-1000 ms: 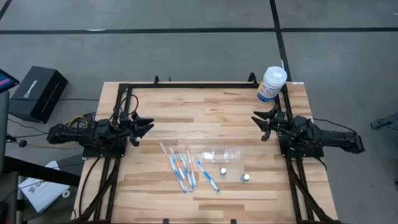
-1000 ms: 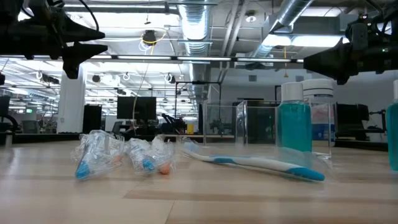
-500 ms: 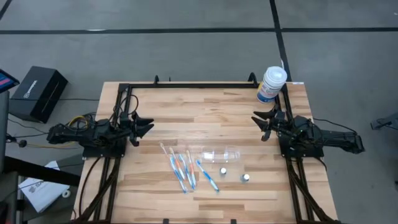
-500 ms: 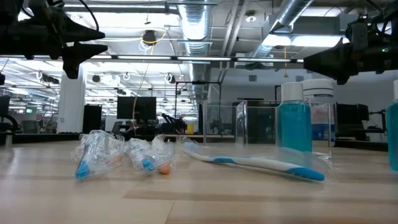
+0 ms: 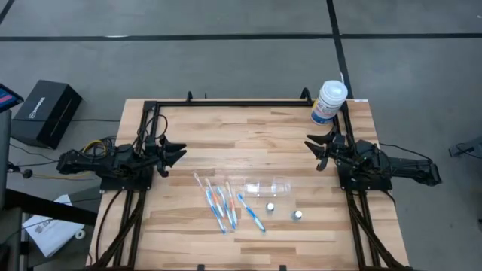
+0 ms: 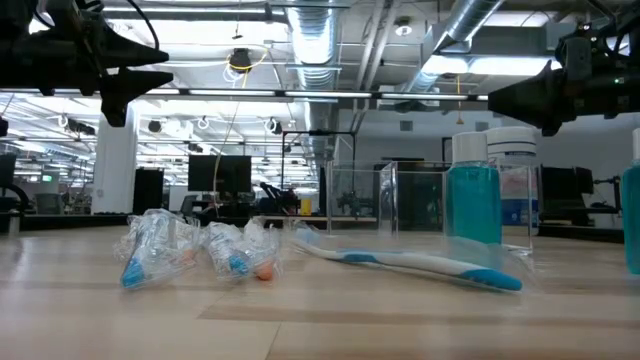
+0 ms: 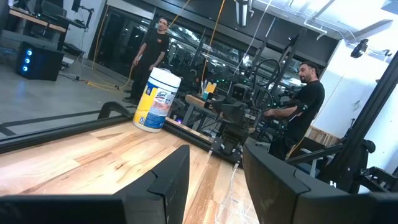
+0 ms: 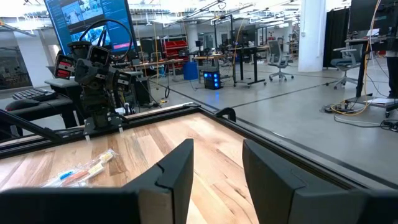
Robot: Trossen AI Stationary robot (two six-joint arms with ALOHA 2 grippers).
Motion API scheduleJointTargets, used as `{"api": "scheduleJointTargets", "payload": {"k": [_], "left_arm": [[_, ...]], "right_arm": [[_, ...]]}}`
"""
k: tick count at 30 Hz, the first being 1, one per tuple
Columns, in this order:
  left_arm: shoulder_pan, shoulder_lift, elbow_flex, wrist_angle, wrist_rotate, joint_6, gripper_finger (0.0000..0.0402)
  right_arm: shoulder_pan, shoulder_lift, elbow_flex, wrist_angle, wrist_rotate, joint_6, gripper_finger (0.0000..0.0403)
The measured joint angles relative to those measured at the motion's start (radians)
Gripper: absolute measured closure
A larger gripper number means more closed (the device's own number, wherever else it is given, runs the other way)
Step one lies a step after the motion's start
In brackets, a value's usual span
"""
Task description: Pick & Place toothbrushing station
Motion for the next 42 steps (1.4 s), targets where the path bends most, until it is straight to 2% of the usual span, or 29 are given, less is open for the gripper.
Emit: {"api": "scheduleJointTargets", "payload": {"k": [26, 42], "left_arm": [[0.0, 0.001, 0.0, 0.024, -0.001, -0.021, 0.0257], [0.0, 0.113, 0.0, 0.045, -0.04, 0.007, 0.0257]], "right_arm": [[0.0, 0.0, 0.0, 0.0, 0.0, 0.0, 0.0274], [-0.003, 0.0, 0.0, 0.03, 0.0, 0.0, 0.0274]]}}
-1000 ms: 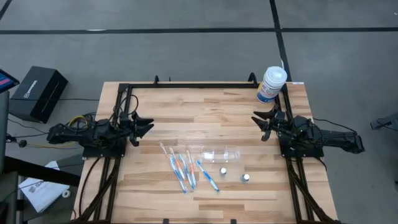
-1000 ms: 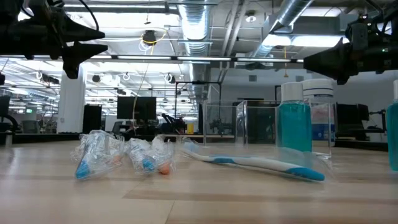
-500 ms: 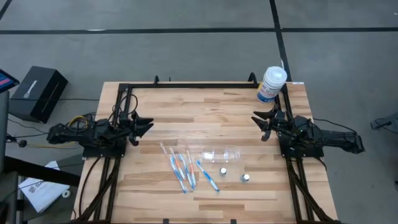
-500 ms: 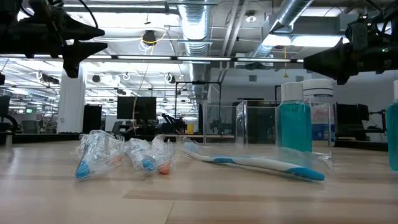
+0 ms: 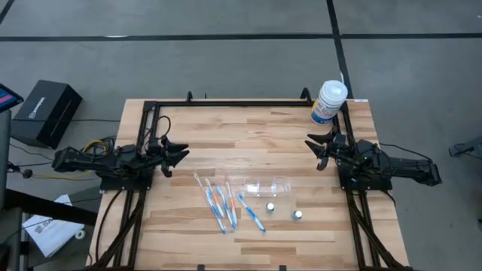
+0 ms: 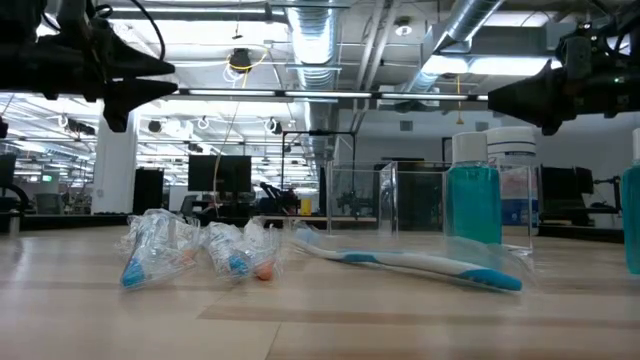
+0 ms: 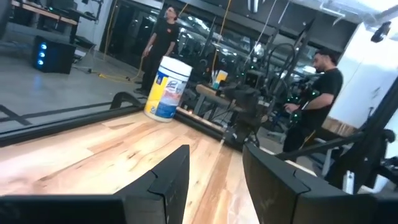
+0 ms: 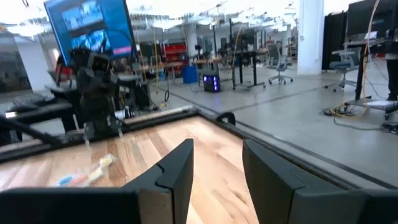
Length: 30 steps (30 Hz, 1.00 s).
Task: Pick & Place toothbrushing station
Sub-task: Put the left blue mouthwash into the transparent organizer
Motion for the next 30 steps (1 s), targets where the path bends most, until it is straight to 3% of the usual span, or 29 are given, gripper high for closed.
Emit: {"api": "scheduleJointTargets", "payload": {"k": [12, 18, 23, 30], "left_arm": [[0.003, 0.097, 0.0, 0.357, -0.021, -0.031, 0.0257], [0.003, 0.161, 0.0, 0.672, 0.152, -0.031, 0.0257], [0.002, 0.23, 0.0, 0.88, 0.259, -0.059, 0.0257], [0.002, 0.34, 0.056, 0.913, 0.215, -0.073, 0.0257]], "right_arm": [[0.0, 0.0, 0.0, 0.275, 0.0, 0.013, 0.0274], [0.004, 0.0, 0.0, 0.495, -0.01, 0.204, 0.0274], [0.022, 0.0, 0.0, 0.565, -0.026, 0.355, 0.0274], [0.019, 0.0, 0.002, 0.663, 0.003, 0.436, 0.0274]]}}
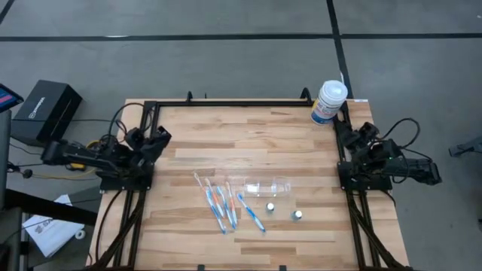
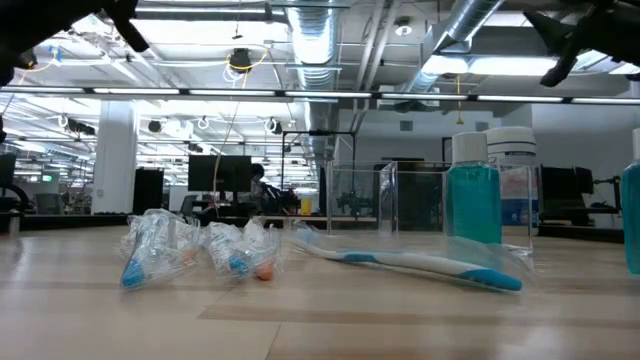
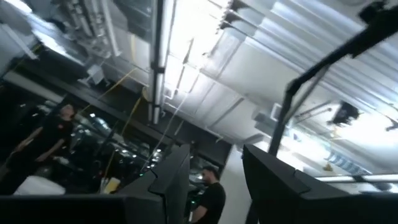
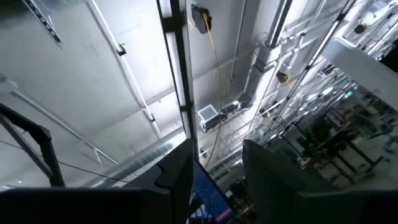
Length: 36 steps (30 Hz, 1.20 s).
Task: Pick & Place toothbrushing station
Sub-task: Put the left blue mouthwash into the transparent organizer
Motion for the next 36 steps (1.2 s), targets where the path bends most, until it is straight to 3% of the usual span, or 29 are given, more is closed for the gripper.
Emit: {"api": "scheduleJointTargets", "payload": {"k": [4, 9, 13, 16, 24, 29, 32, 36], "left_arm": [[0.013, 0.08, 0.014, -0.001, -0.043, -0.009, 0.0257], [0.031, 0.171, 0.015, 0.001, -0.192, 0.039, 0.0257], [0.044, 0.197, 0.016, 0.018, -0.309, 0.039, 0.0257], [0.05, 0.197, 0.016, 0.045, -0.342, 0.01, 0.0257], [0.095, 0.197, 0.022, 0.097, -0.203, -0.075, 0.0257], [0.098, 0.22, 0.195, 0.082, -0.074, 0.017, 0.0257], [0.1, 0.266, 0.345, -0.036, -0.019, 0.085, 0.0257], [0.122, 0.354, 0.572, -0.396, 0.05, 0.089, 0.0257]], "right_arm": [[0.0, 0.002, 0.011, -0.01, 0.013, -0.006, 0.0274], [0.0, 0.009, 0.012, 0.047, 0.108, -0.147, 0.0274], [0.0, 0.01, 0.012, 0.094, 0.181, -0.186, 0.0274], [0.0, 0.01, 0.012, 0.098, 0.18, -0.156, 0.0274], [0.0, 0.01, 0.013, 0.115, 0.175, -0.04, 0.0274], [0.001, 0.06, 0.089, 0.096, 0.109, -0.036, 0.0274], [0.001, 0.158, 0.185, 0.081, 0.076, -0.078, 0.0274], [0.001, 0.319, 0.381, -0.077, 0.044, -0.171, 0.0274]]}}
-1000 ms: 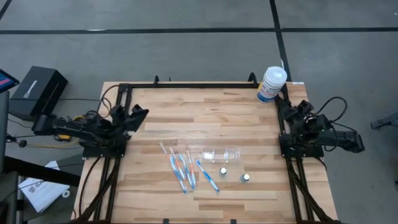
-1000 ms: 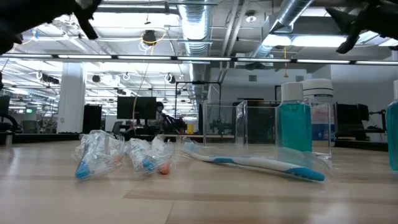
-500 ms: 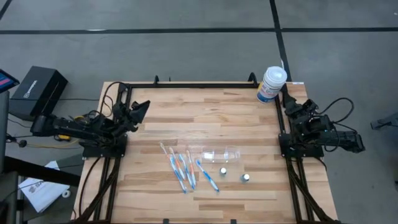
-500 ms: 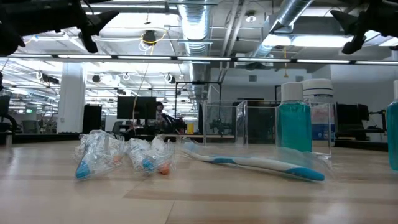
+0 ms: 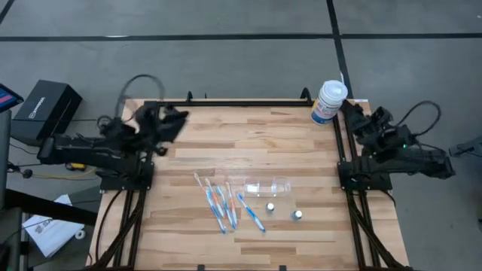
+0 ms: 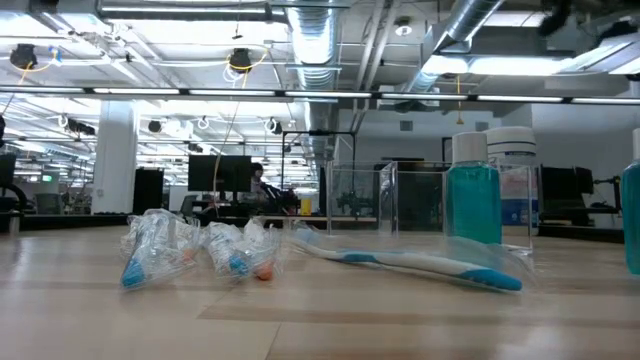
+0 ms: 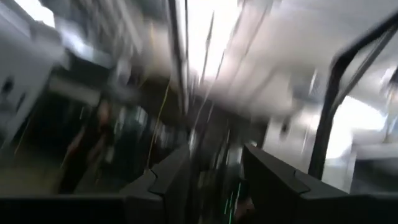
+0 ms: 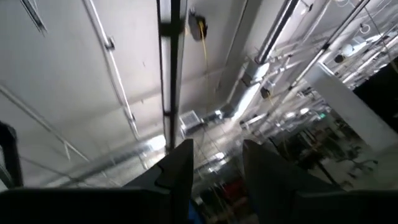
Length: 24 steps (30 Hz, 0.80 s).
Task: Pick & Place toothbrushing station
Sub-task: Put the left blue mouthwash into the transparent organizer
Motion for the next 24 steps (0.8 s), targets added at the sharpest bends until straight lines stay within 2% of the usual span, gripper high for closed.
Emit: {"api": "scheduleJointTargets", "payload": {"k": [4, 9, 14, 20, 24], "left_arm": [[0.017, 0.13, 0.214, -0.354, 0.052, -0.023, 0.0257], [0.018, 0.293, 0.403, -0.562, 0.142, -0.022, 0.0257], [0.017, 0.42, 0.534, -0.83, 0.202, -0.016, 0.0257], [0.012, 0.496, 0.586, -0.995, 0.212, 0.058, 0.0257], [0.005, 0.515, 0.591, -1.052, 0.212, 0.094, 0.0257]], "right_arm": [[0.001, 0.155, 0.266, -0.336, -0.012, -0.07, 0.0274], [0.001, 0.349, 0.628, -0.821, -0.071, -0.117, 0.0274], [0.001, 0.511, 0.935, -1.244, -0.126, -0.145, 0.0274], [0.002, 0.618, 1.167, -1.659, -0.2, -0.123, 0.0274], [0.022, 0.655, 1.202, -1.806, -0.281, -0.012, 0.0274]]}}
